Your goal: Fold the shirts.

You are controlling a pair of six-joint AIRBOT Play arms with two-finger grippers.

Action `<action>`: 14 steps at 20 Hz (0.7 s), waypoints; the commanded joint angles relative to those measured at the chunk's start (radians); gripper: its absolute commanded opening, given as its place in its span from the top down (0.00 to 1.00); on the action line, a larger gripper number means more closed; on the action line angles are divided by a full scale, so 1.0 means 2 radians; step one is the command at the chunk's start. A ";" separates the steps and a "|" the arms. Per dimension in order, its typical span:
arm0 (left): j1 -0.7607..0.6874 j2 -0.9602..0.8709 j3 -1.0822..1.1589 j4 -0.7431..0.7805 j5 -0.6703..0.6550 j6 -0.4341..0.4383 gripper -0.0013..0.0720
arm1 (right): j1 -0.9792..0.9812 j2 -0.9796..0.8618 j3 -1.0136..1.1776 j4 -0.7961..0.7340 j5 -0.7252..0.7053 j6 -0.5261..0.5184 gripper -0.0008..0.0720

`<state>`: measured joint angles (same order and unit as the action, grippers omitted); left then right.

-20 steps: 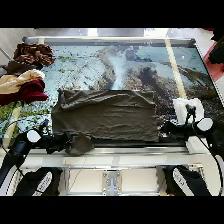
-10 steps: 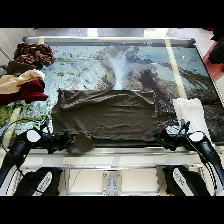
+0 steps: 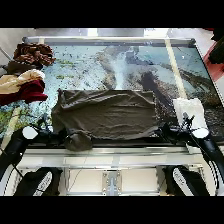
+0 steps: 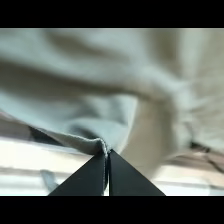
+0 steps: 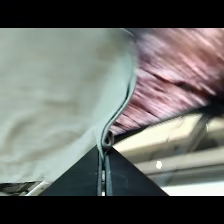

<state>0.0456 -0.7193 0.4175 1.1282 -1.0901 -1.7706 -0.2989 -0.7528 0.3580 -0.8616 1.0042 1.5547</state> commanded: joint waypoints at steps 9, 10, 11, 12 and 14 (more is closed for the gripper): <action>-0.001 0.005 0.209 0.026 -0.020 0.068 0.97 | 0.001 0.003 0.191 -0.024 -0.006 0.014 0.94; -0.001 -0.017 0.215 0.025 -0.017 0.079 0.97 | 0.001 -0.015 0.199 -0.012 -0.018 0.000 0.94; -0.002 -0.039 0.219 0.025 -0.001 0.087 0.97 | 0.003 -0.039 0.209 0.004 -0.032 -0.014 0.94; -0.002 -0.065 0.226 0.025 0.028 0.092 0.97 | 0.007 -0.064 0.219 0.014 -0.047 -0.027 0.94; -0.002 -0.122 0.252 0.025 0.092 0.102 0.97 | 0.026 -0.120 0.245 0.018 -0.086 -0.038 0.94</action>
<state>0.0429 -0.8417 0.8639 1.1797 -1.0561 -1.6112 -0.2768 -0.8715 0.7841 -0.8635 0.9409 1.5299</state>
